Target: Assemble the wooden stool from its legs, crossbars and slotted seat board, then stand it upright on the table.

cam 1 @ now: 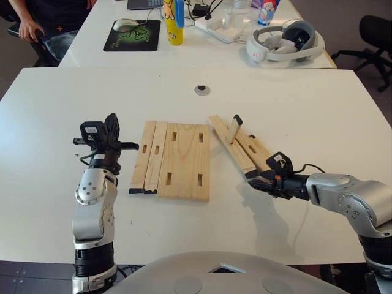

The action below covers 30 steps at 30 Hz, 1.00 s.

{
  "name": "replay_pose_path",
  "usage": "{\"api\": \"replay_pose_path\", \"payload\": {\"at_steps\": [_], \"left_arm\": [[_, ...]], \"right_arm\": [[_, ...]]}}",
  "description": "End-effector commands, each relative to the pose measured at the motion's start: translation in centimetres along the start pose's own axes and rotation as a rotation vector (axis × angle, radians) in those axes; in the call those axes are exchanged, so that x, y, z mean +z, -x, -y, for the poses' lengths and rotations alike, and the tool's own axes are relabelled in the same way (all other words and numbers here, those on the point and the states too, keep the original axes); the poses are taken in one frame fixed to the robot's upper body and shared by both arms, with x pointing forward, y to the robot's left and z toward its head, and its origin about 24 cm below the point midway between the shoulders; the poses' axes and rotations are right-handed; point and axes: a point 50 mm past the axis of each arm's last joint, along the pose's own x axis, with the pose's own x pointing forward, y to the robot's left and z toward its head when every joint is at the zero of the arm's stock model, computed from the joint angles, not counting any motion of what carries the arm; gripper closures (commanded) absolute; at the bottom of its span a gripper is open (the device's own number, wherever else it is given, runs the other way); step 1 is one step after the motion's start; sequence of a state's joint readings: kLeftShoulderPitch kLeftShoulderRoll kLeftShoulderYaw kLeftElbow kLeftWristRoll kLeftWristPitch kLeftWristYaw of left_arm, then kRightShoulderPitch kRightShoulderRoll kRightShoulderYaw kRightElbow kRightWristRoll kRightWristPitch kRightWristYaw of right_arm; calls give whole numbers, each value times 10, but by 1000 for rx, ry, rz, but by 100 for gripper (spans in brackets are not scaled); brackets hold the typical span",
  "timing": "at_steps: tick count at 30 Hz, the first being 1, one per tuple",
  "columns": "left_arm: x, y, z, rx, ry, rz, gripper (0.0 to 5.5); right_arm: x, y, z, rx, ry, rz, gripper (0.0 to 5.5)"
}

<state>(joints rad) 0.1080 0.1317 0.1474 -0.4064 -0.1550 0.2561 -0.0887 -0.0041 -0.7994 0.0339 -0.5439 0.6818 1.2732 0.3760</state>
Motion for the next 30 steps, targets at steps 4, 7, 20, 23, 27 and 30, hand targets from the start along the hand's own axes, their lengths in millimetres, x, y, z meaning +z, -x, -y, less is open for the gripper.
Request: {"api": "replay_pose_path", "payload": {"at_steps": [4,7,20,23,27,30], "left_arm": [[3,-3,2,-12,-9,11,550],[4,-3,3,-15,-9,13,550],[7,-8,7,-36,-9,21,550],[7,-8,7,-39,-11,21,550],[7,-8,7,-37,-13,22,550],[7,-8,7,-36,-13,23,550]], "right_arm": [[3,-12,-2,-8,16,17,291],[10,-17,-6,1,43,34,291],[28,-40,-12,-85,127,66,291],[31,-41,-12,-94,118,76,291],[32,-41,-11,-97,97,86,339],[35,-41,-11,-93,81,101,353]]}}
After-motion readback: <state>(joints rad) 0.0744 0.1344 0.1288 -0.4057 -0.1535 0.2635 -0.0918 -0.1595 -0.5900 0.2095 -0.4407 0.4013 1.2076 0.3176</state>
